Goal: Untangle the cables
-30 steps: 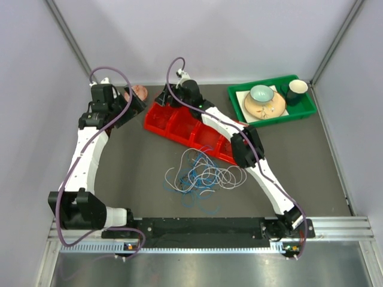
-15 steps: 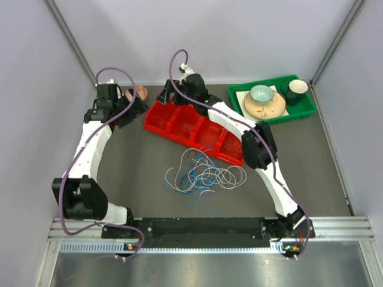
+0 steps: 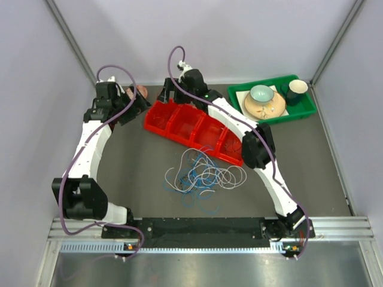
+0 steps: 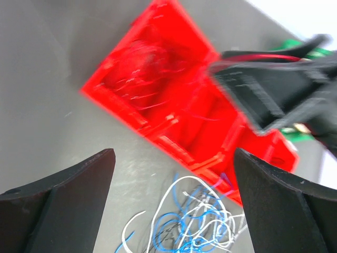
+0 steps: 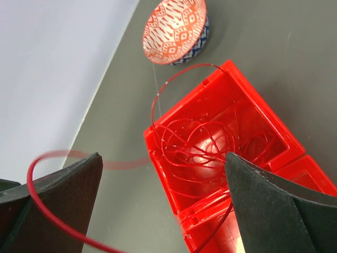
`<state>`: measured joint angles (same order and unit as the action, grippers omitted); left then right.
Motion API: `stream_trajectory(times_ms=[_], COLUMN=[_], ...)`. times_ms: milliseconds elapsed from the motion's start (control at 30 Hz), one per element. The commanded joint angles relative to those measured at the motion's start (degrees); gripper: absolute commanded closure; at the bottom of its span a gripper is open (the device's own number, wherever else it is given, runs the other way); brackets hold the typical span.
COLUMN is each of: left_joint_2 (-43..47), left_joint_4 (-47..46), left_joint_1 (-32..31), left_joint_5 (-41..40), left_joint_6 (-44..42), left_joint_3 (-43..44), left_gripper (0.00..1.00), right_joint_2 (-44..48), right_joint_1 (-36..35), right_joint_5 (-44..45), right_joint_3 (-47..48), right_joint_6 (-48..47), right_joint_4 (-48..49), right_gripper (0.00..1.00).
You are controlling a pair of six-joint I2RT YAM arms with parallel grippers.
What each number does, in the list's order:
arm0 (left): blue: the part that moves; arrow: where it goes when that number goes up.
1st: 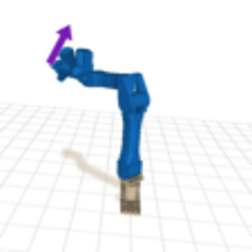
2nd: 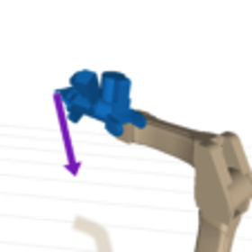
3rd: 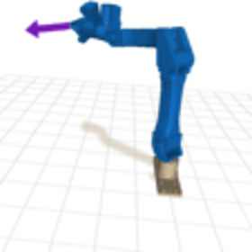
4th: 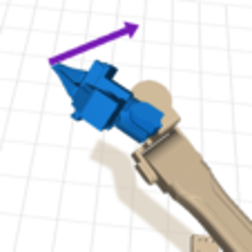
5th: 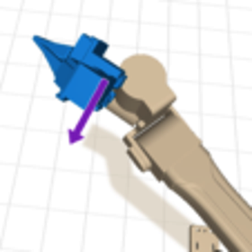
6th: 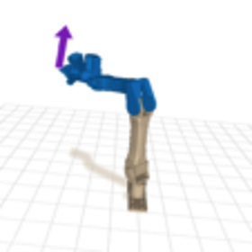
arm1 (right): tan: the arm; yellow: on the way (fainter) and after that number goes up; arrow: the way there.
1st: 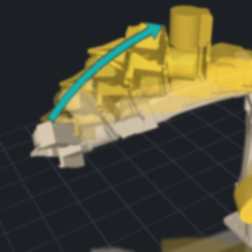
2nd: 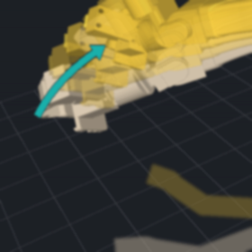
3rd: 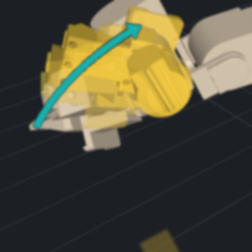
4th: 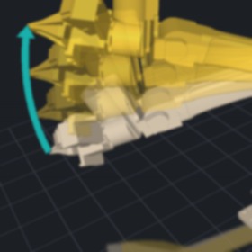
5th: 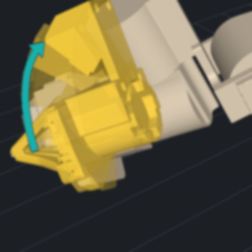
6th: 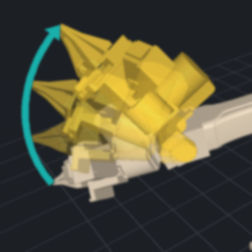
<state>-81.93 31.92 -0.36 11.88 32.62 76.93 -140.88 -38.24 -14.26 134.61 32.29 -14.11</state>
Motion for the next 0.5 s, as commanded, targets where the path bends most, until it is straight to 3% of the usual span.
stream_trajectory(times_ms=[0, 133, 233, 367, 467], left_joint_2=[-2.43, -8.23, -13.42, -17.29, -18.7], left_joint_4=[-12.66, -20.83, -20.68, -19.36, -19.35], left_joint_1=[0.01, 0.01, -0.08, 0.01, 1.67], left_joint_5=[11.21, 18.61, 20.64, 17.22, 15.27], left_joint_6=[-1.94, -1.42, -3.61, -5.9, -2.93], left_joint_3=[1.56, 4.1, 8.32, 10.79, 10.79], left_gripper=[0.01, 0.01, 0.05, 0.12, 0.14], right_joint_2=[-0.8, -1.41, -1.42, -1.33, -0.89], right_joint_1=[-0.52, -0.43, -0.35, -0.43, -0.35], right_joint_5=[0.2, -0.5, -1.29, -1.91, -2.0], right_joint_3=[2.06, 3.03, 3.03, 2.68, 2.33], right_joint_6=[-1.62, -1.27, -0.92, -0.83, -1.35], right_joint_4=[-1.62, -1.62, -1.62, -1.62, -1.71], right_gripper=[0.02, 0.02, 0.02, 0.02, 0.02])
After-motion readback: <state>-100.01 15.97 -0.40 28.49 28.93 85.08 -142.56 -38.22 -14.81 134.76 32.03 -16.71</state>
